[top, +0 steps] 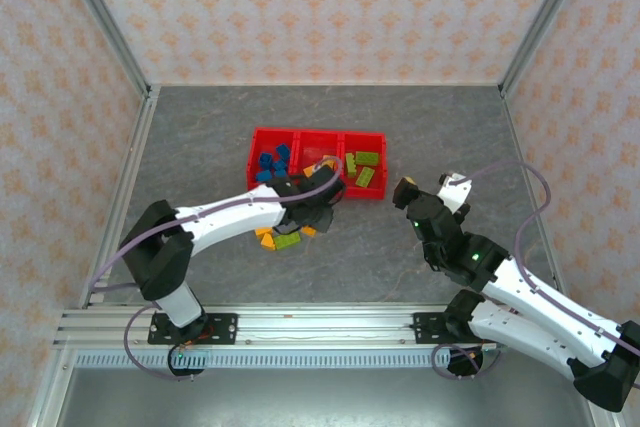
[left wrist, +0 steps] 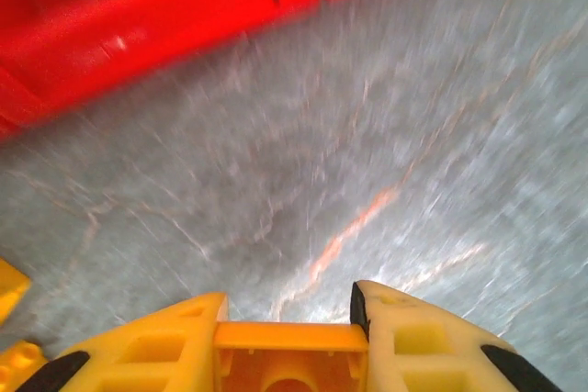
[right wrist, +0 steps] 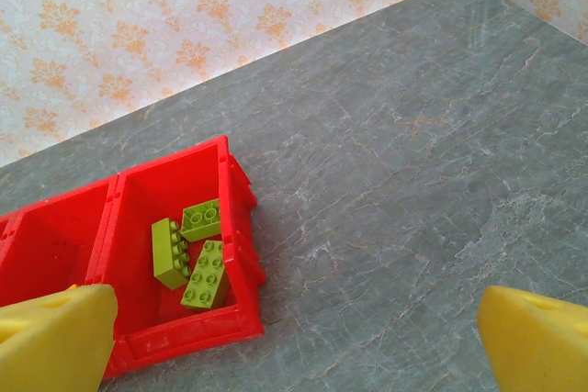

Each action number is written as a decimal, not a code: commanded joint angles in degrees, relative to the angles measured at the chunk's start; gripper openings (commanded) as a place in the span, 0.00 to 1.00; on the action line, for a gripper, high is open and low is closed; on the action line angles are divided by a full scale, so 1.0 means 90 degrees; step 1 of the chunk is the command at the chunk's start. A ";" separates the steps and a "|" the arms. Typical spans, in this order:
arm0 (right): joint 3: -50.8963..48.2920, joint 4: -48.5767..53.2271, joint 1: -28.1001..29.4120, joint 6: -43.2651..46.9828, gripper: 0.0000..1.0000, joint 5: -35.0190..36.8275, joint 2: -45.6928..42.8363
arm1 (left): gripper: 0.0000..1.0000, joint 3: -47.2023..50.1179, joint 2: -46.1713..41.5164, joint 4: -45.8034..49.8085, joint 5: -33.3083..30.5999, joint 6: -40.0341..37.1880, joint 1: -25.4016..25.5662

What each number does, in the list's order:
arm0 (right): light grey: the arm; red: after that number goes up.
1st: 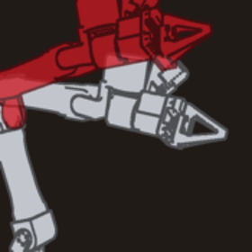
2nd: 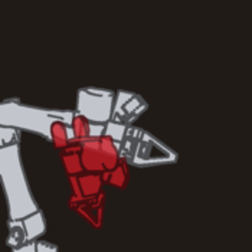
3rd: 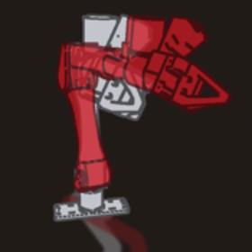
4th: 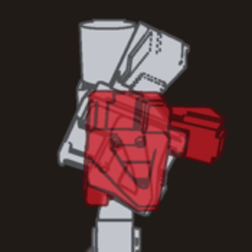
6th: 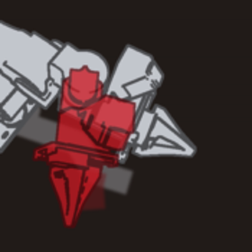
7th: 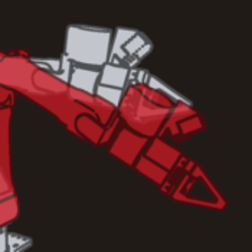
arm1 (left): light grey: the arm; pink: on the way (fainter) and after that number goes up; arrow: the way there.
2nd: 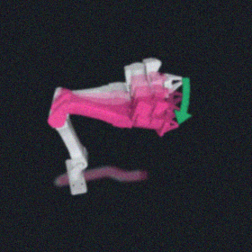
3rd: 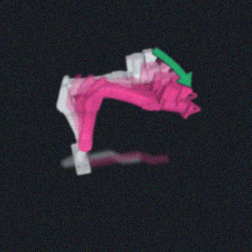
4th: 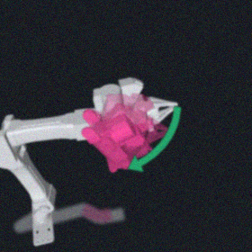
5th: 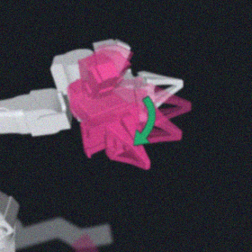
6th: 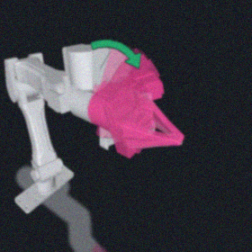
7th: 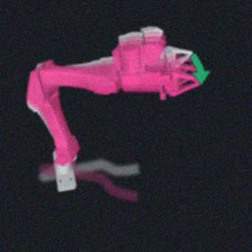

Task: Sort the legos into containers by color
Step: Pick up the lego from the middle-left of the table, then place the lego in the container.

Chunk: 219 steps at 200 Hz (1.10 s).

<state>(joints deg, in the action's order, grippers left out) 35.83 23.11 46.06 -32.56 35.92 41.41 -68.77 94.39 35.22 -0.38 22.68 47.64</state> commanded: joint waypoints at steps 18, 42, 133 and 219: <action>0.0081 0.0161 -0.0011 -0.0073 1.00 0.0342 -0.0093 | 0.27 -0.0271 -0.0694 0.0061 -0.0617 0.0374 -0.0504; 0.0004 0.0176 -0.0011 -0.0094 1.00 0.0363 -0.0223 | 0.27 -0.0214 -0.1044 -0.0163 -0.0718 0.0502 -0.0733; -0.0085 0.0087 -0.0011 -0.0098 1.00 0.0329 -0.0246 | 0.30 -0.1069 -0.0499 -0.0540 -0.0923 0.0326 -0.1138; -0.0232 0.0439 -0.0010 -0.0306 1.00 0.0338 -0.0626 | 0.30 -0.3039 0.1770 -0.0951 -0.1172 0.0225 -0.1454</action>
<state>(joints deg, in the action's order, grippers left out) 35.00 24.64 46.06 -33.89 36.69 37.34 -92.36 107.24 28.97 -8.60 25.02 35.40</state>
